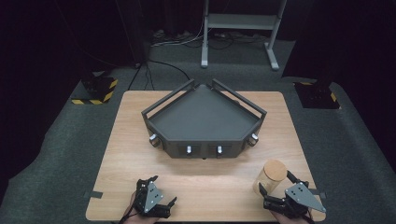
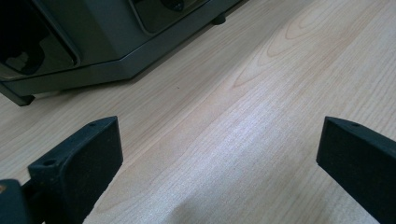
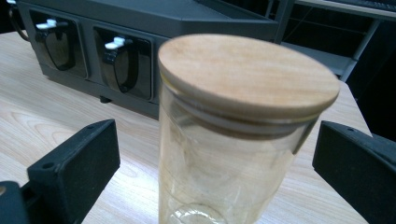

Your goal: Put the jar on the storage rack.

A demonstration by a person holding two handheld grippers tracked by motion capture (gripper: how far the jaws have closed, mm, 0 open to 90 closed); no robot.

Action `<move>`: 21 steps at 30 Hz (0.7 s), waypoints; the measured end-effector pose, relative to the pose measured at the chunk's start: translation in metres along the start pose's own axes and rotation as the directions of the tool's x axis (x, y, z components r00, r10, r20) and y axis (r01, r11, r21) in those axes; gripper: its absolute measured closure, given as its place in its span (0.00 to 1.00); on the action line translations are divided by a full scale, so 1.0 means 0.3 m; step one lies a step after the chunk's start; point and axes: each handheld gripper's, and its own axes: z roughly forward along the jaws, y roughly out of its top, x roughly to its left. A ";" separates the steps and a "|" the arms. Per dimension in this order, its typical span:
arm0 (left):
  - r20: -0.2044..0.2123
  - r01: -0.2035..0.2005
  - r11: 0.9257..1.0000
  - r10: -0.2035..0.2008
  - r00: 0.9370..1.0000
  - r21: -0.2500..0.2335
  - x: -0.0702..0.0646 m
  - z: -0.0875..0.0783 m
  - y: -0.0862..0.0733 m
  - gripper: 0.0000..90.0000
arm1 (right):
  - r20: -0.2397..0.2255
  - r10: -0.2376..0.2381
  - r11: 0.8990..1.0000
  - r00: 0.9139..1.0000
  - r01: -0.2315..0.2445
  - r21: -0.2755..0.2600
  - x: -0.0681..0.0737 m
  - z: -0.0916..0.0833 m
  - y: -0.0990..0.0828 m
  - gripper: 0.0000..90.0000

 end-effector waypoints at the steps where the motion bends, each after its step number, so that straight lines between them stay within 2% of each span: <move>1: 0.000 -0.001 1.000 0.001 1.000 0.000 0.000 0.000 0.000 0.01 | 0.000 0.009 1.000 1.000 -0.009 0.001 -0.003 0.004 -0.009 0.00; 9: 0.000 -0.010 1.000 0.010 1.000 0.003 -0.003 0.001 0.001 0.01 | -0.007 0.021 1.000 1.000 -0.021 -0.002 -0.001 0.021 -0.041 0.01; 16: 0.013 -0.001 1.000 0.001 1.000 0.012 0.001 0.004 0.002 0.01 | -0.001 0.028 1.000 1.000 -0.028 -0.012 0.006 0.033 -0.060 0.03; 21: 0.016 0.006 1.000 -0.006 1.000 0.011 0.005 0.004 0.002 0.01 | 0.005 0.049 0.999 0.999 -0.049 -0.010 -0.001 0.042 -0.075 0.06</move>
